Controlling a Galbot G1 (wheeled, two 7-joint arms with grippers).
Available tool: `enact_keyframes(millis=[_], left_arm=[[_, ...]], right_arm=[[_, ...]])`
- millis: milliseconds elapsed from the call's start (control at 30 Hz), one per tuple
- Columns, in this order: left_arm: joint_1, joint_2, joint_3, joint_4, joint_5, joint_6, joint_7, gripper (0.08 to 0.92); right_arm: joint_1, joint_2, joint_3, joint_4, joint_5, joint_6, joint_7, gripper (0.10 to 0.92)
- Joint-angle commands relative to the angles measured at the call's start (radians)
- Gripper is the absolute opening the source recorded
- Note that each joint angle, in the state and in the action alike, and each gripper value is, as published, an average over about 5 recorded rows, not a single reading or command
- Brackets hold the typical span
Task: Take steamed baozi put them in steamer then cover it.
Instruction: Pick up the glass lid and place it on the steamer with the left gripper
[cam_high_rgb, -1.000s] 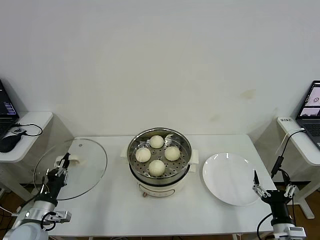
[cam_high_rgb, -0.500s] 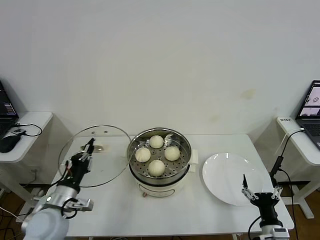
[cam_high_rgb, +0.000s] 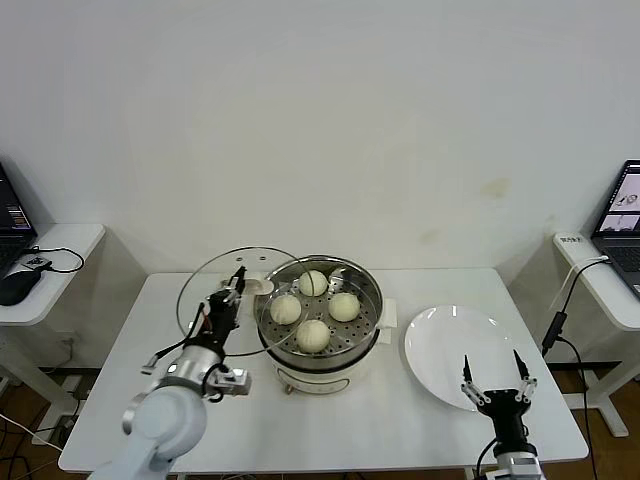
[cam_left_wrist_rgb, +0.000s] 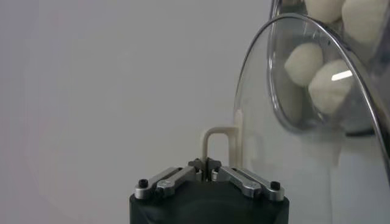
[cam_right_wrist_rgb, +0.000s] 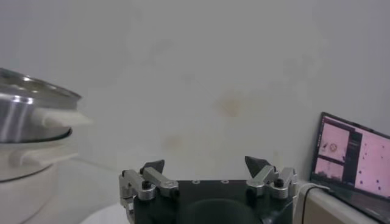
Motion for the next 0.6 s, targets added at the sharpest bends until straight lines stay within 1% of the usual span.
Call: enact_keyframes(millis=[33,300,600], left_arm=[[-0.183,-0.153,0.162,0.104,0.115,0.077,0.082,0.124],[-0.199,-0.277,0.207,0.165,0.199,0.067,0.086,0.124],[-0.184,-0.361,0.225,0.223,0.274,0.045,0.081,0.124]], right_arm=[[0.003,0.018,-0.017,-0.024,-0.081,0.011,0.021,0.823],[0.001,0.019,-0.017,-0.032,-0.085,0.013,0.024,0.823],[0.005,0.019,-0.017,-0.043,-0.085,0.014,0.024,0.823]])
